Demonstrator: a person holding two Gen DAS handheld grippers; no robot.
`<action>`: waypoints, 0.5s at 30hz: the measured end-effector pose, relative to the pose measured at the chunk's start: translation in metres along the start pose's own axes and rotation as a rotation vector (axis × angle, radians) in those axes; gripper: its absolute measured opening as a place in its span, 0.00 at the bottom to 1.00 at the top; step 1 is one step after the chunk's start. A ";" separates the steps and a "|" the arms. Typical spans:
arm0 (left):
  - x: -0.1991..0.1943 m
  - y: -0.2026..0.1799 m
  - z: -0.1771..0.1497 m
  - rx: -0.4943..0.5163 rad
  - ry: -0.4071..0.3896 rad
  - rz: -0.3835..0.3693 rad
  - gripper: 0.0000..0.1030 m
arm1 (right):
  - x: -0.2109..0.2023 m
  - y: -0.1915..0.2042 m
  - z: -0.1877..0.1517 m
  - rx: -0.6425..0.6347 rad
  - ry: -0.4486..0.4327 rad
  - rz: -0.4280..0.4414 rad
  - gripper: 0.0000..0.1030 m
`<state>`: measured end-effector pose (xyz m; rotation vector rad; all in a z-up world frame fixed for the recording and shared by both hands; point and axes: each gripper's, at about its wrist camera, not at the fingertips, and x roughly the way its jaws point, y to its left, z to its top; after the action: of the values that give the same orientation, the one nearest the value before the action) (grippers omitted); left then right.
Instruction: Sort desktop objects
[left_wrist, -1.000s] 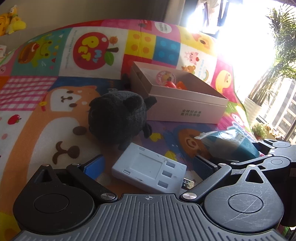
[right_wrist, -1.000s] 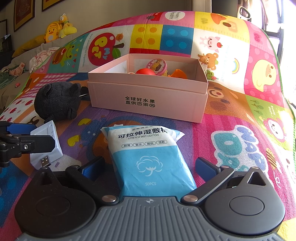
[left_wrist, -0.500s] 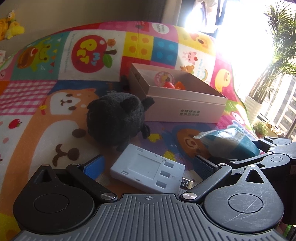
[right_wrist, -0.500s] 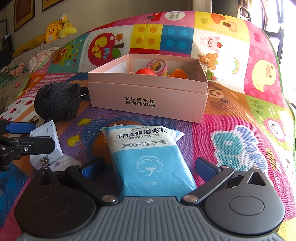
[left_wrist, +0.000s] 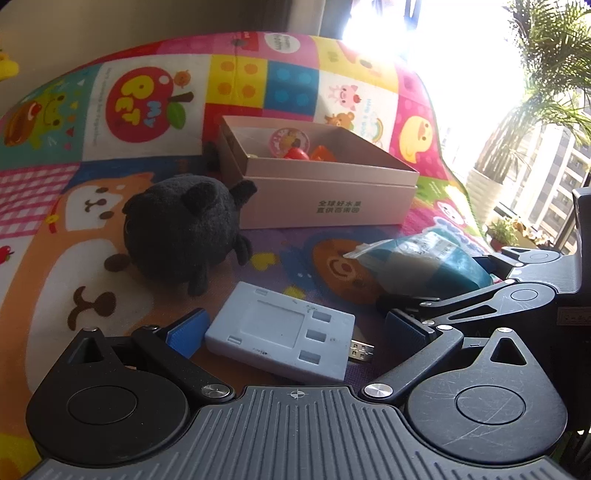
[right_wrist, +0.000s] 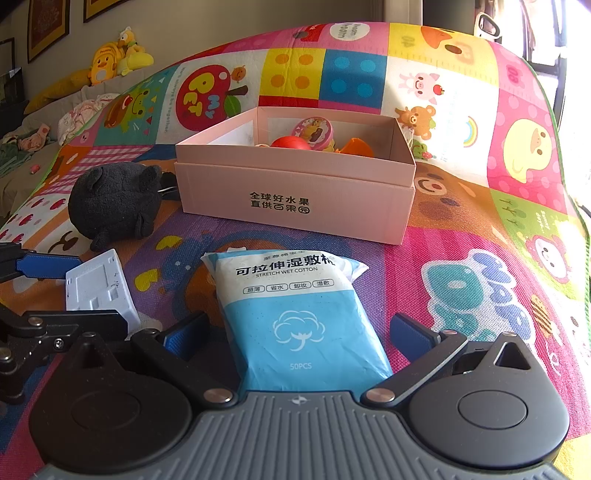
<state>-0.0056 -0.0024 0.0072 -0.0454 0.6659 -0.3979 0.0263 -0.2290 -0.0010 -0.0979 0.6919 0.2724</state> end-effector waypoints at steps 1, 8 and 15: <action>0.000 -0.001 0.000 0.003 0.000 -0.003 1.00 | 0.000 -0.001 0.000 0.004 0.001 0.003 1.00; -0.001 -0.003 -0.001 0.043 0.012 -0.003 1.00 | 0.001 -0.006 0.010 -0.027 0.081 0.045 1.00; 0.010 -0.012 0.002 0.118 0.052 0.058 1.00 | 0.000 -0.009 0.013 -0.081 0.112 0.086 1.00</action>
<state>-0.0013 -0.0175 0.0052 0.0963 0.6922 -0.3833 0.0367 -0.2358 0.0092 -0.1621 0.7974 0.3793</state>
